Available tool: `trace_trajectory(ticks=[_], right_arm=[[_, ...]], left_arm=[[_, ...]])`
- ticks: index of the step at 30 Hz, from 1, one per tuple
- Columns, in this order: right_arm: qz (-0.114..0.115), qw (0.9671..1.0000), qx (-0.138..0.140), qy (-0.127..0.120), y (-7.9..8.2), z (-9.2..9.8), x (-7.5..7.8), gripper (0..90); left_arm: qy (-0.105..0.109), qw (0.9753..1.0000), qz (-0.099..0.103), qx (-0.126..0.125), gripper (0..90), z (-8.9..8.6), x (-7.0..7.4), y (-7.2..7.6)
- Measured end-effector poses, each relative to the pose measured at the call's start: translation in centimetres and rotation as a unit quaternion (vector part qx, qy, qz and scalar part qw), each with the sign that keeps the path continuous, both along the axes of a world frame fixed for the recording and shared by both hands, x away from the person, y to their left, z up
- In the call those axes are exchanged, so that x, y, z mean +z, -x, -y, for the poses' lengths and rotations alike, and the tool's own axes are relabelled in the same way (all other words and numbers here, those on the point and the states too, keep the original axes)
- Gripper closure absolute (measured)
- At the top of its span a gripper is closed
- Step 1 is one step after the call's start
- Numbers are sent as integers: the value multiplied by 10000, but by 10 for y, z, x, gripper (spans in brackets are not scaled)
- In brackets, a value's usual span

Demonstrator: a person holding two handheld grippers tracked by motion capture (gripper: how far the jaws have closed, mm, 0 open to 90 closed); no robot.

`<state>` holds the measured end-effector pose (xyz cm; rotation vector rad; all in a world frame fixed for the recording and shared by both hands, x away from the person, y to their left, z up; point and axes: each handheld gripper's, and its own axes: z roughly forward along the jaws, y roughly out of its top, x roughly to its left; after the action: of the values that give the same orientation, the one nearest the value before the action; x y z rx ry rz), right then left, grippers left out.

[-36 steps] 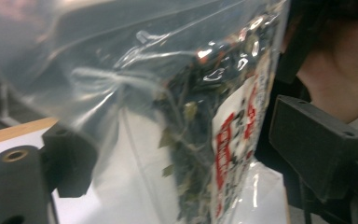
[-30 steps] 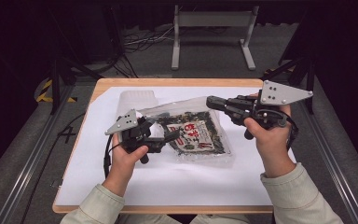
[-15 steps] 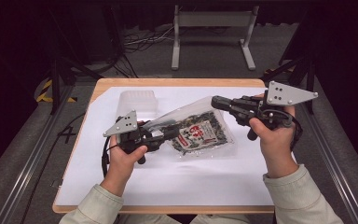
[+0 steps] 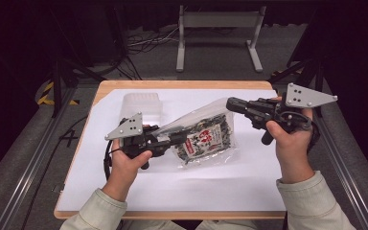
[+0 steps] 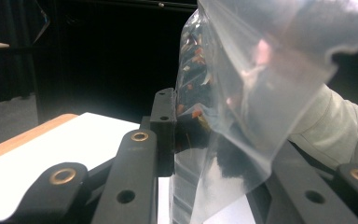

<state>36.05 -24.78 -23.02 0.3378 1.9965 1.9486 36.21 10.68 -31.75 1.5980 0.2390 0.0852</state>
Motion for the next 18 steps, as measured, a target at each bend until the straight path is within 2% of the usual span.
trace_trajectory(ticks=[5, 7, 14, 16, 18], right_arm=[[-58, 9999, -80, -50, 0, 6, -2, 855], [-48, 9999, -154, -23, 0, 8, -2, 831], [-109, 9996, -272, -30, 1, 14, -4, 700], [-125, 9995, -279, -39, 2, 15, -5, 676], [-115, 9994, -331, -20, 3, 17, -6, 616]], left_arm=[[18, 10000, 38, 20, 726, 1, 9, -1], [-51, 9999, 106, 54, 728, 2, 14, -1], [-239, 9993, 254, 144, 730, 5, 30, -1], [-239, 9992, 278, 168, 730, 6, 32, -1], [-246, 9990, 318, 192, 730, 5, 38, -3]])
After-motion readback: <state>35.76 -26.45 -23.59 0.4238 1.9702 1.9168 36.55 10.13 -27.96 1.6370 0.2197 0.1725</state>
